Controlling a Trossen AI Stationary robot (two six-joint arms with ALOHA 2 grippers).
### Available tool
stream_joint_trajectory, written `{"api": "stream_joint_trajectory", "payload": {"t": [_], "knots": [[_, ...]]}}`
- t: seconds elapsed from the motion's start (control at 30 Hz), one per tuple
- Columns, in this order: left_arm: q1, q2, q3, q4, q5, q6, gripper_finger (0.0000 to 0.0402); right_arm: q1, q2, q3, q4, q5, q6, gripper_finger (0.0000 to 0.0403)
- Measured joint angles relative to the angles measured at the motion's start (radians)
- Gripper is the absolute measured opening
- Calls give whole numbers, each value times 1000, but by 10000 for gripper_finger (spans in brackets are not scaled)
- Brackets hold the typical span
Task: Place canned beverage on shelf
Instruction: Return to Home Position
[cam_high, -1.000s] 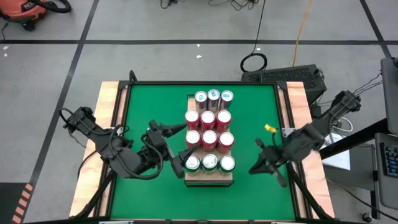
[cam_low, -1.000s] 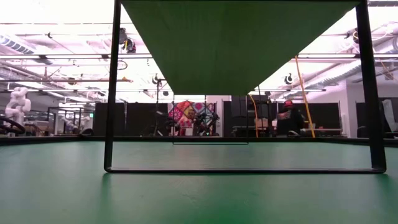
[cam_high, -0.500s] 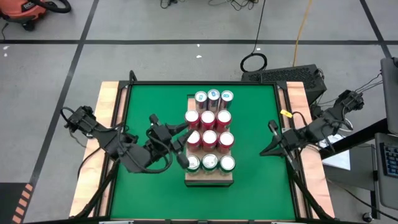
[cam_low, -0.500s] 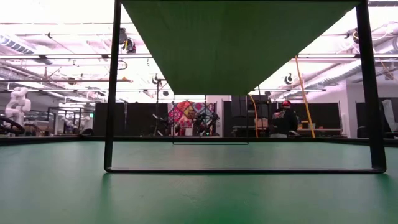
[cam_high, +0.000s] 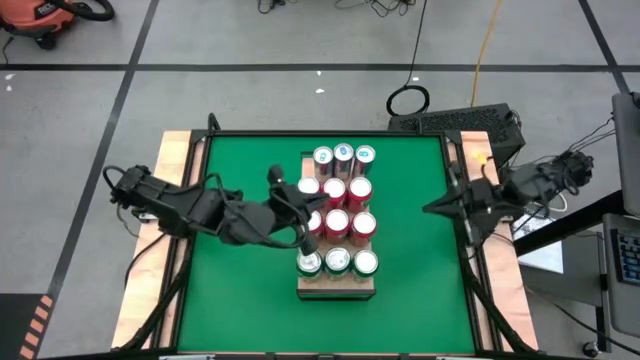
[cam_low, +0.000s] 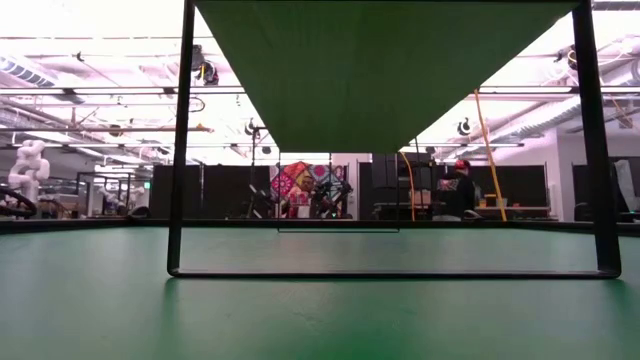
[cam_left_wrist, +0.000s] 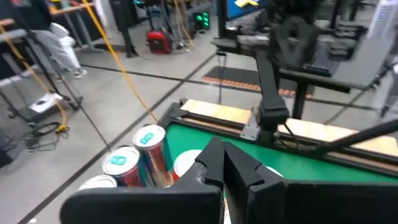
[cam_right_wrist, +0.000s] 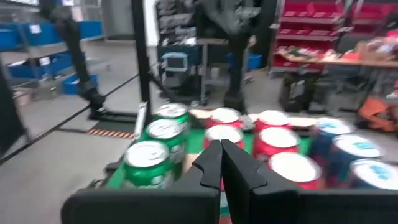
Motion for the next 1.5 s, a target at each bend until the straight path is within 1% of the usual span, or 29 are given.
{"api": "stream_joint_trajectory", "payload": {"t": [0.17,0.27,0.33,0.5,0.6,0.77,0.83,1.03,1.13,1.33,1.5], "knots": [[25,-4,-10,-18,59,6,1,-48,-46,0,-42,0,-67,0],[36,-35,-58,-18,101,0,0,-61,-64,-13,-45,-1,-91,0],[38,-62,-97,-17,109,-1,0,-65,-76,-22,-43,-3,-102,0],[38,-156,-227,-5,108,-25,0,-65,-117,-78,-46,-7,-107,0],[40,-233,-326,1,108,-33,0,-65,-152,-117,-42,-32,-102,0],[26,-388,-516,58,108,-52,0,-64,-211,-183,-30,-34,-120,0],[21,-448,-580,57,107,-55,0,-64,-237,-212,-19,-33,-130,0],[20,-579,-726,85,99,-53,0,-64,-298,-328,48,-45,-107,0],[18,-630,-796,103,100,-54,0,-64,-320,-380,108,-60,-100,0],[16,-713,-932,173,105,-54,0,-65,-333,-448,166,-59,-100,0],[16,-756,-1022,240,106,-46,0,-64,-339,-482,167,-59,-63,0]]}}
